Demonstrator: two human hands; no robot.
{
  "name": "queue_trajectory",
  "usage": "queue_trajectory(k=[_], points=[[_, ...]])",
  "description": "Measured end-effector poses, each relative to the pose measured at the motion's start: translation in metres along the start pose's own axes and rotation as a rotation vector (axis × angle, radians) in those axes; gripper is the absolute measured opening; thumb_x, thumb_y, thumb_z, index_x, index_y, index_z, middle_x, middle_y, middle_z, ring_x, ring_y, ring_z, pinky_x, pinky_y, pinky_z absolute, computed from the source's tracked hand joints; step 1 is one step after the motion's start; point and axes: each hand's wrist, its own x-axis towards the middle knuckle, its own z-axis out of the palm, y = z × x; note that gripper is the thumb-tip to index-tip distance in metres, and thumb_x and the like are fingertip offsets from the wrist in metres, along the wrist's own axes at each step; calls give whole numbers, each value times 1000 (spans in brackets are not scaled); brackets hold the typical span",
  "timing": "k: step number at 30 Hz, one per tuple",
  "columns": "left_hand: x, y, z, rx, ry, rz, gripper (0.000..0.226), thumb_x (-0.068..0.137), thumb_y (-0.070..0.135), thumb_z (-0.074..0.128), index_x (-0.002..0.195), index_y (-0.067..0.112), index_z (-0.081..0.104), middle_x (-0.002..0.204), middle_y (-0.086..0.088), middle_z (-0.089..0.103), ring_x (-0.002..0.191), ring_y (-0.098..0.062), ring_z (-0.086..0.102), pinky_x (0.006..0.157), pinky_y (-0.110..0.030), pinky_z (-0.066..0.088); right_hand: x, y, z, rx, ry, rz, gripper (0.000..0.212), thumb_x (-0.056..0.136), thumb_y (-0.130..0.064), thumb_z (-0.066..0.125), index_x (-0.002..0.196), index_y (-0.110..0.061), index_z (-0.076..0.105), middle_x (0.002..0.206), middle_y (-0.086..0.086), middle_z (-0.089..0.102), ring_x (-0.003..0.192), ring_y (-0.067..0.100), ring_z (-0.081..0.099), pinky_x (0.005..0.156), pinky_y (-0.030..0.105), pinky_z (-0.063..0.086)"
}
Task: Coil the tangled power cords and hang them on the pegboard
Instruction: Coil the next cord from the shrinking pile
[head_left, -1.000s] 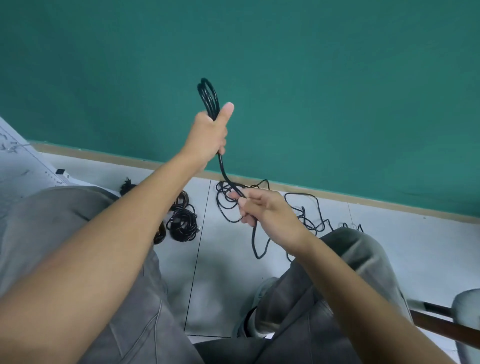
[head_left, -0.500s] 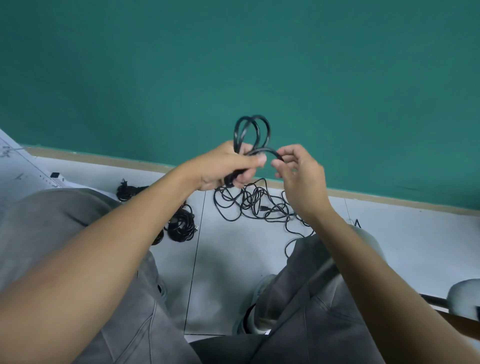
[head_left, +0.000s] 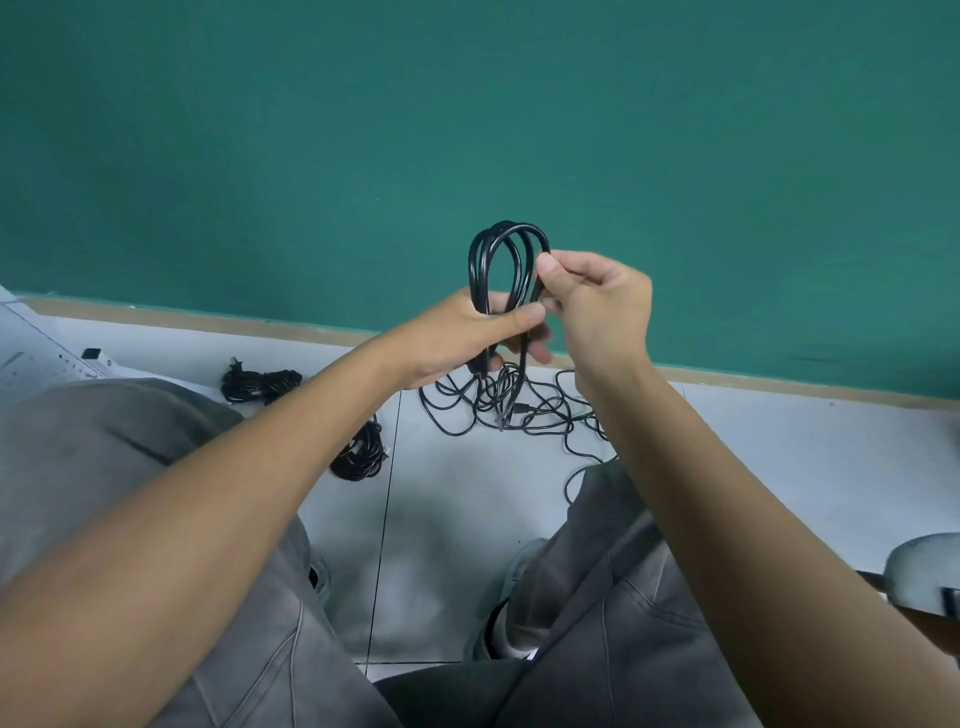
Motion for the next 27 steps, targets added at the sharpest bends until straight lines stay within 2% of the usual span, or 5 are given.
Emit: queue_trajectory(k=[5,11,17,24,27], points=[[-1,2,2,-51,76,37,37,106,34,56,71,22,63,62,0,56,74,-23,61,84,-36,47,6,7,4,-49,30,-85,10,88,-22,81,88,-17,73,80,-4,73,73,10,67,84,36,60],[1,20,-14,-537,391,-33,37,101,40,63,74,21,48,61,4,42,51,-14,46,54,-28,51,-21,39,11,-7,-586,202,69,107,-58,20,125,-10,65,107,6,77,98,22,74,100,37,52],[7,9,-38,-151,644,-31,41,96,43,71,74,20,44,62,-1,44,47,-17,39,49,-27,43,-43,54,1,-439,-685,-102,16,99,-12,64,112,-13,72,84,9,68,69,12,61,69,28,50],[1,6,-23,273,158,-14,72,91,78,41,81,9,60,74,-18,69,48,-19,51,52,-26,40,-22,21,-22,-460,-263,-280,17,82,-14,85,90,-23,71,72,-16,69,67,0,64,75,24,55],[-3,6,-15,195,-116,-17,70,77,82,62,84,13,60,74,-11,68,60,-21,50,54,-28,40,-13,15,-27,-544,-107,-365,40,66,-40,93,84,-16,67,69,-9,65,62,6,58,65,23,53]])
